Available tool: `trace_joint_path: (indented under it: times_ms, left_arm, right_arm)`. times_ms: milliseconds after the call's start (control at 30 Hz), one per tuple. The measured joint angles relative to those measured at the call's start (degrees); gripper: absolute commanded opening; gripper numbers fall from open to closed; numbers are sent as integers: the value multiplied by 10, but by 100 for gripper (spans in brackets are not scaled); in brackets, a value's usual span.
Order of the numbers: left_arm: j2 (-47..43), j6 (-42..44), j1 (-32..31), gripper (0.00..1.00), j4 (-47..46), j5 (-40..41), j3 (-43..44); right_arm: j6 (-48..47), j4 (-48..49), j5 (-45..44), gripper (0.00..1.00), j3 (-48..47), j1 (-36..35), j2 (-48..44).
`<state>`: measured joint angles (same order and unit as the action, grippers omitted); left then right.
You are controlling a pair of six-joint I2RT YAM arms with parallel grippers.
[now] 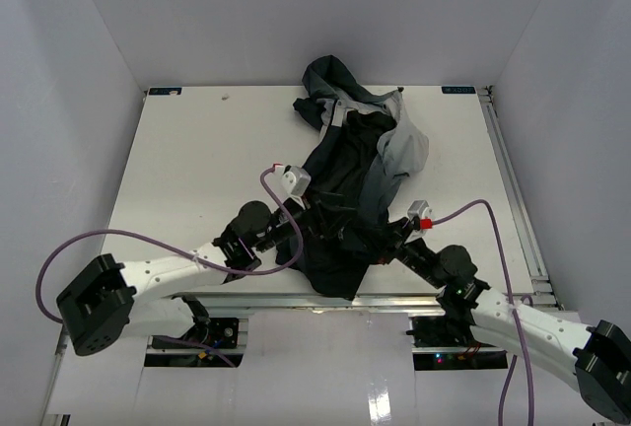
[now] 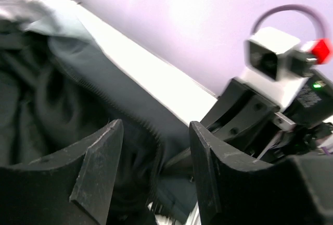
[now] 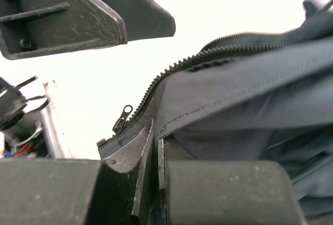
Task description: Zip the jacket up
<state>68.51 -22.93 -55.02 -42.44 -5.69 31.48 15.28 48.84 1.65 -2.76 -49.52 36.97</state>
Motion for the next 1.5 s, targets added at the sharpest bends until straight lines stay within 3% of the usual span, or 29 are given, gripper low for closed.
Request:
trace_joint_path:
  times_ms: [233,500,600,867,1100,1300,1500]
  left_arm:
    - [-51,10,0,63,148,24,6]
    - [-42,28,0,54,206,16,25]
    - [-42,34,0,27,202,-2,25]
    - [-67,50,1,0,172,-80,6]
    - [-136,53,0,2,221,-99,8]
    - [-132,52,1,46,266,-74,48]
    - [-60,46,1,48,298,-73,85]
  right_arm:
    - [-67,56,-22,8,0,0,-16]
    - [-97,62,-20,8,0,0,-10]
    - [-98,62,-19,8,0,0,-14]
    - [-101,62,-20,8,0,0,-22]
    - [-107,62,-21,8,0,0,-26]
    - [-111,61,-21,8,0,0,-35]
    - [-113,46,-21,8,0,0,-45]
